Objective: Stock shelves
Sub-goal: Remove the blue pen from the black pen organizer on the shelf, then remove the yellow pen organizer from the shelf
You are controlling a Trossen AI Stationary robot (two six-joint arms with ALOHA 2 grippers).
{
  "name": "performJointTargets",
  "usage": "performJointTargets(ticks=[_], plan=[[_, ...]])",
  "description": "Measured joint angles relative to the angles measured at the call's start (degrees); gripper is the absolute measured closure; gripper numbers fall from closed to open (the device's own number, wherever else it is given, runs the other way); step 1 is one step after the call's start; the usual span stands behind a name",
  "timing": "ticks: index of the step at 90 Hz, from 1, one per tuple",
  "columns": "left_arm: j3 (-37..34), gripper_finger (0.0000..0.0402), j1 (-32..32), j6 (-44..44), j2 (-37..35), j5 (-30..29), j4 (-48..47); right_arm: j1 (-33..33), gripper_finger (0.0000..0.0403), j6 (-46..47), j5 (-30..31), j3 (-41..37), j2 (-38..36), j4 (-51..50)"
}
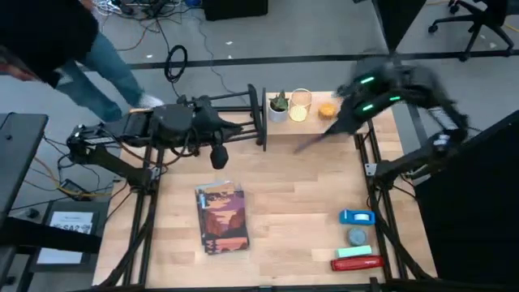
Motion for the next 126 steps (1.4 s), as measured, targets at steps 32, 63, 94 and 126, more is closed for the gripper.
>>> performJointTargets(ticks=[32,63,94,126], plan=[[0.42,0.0402,-0.49,0.49,0.02,0.12,-3.52,4.90,0.0403,-18.41,-24.32,-3.62,29.71,6.94],[0.42,0.0402,-1.27,-5.02,0.04,2.45,-8.80,7.00,0.0403,-24.52,-24.01,-3.61,44.24,11.65],[0.42,0.0402,-1.29,-5.10,0.04,2.38,-8.78,7.38,0.0379,-16.36,-12.51,-3.56,47.29,22.43],[0.42,0.0402,-1.29,-5.06,0.04,2.36,-8.80,6.54,0.0251,-5.52,-7.24,-3.48,44.98,33.63]])
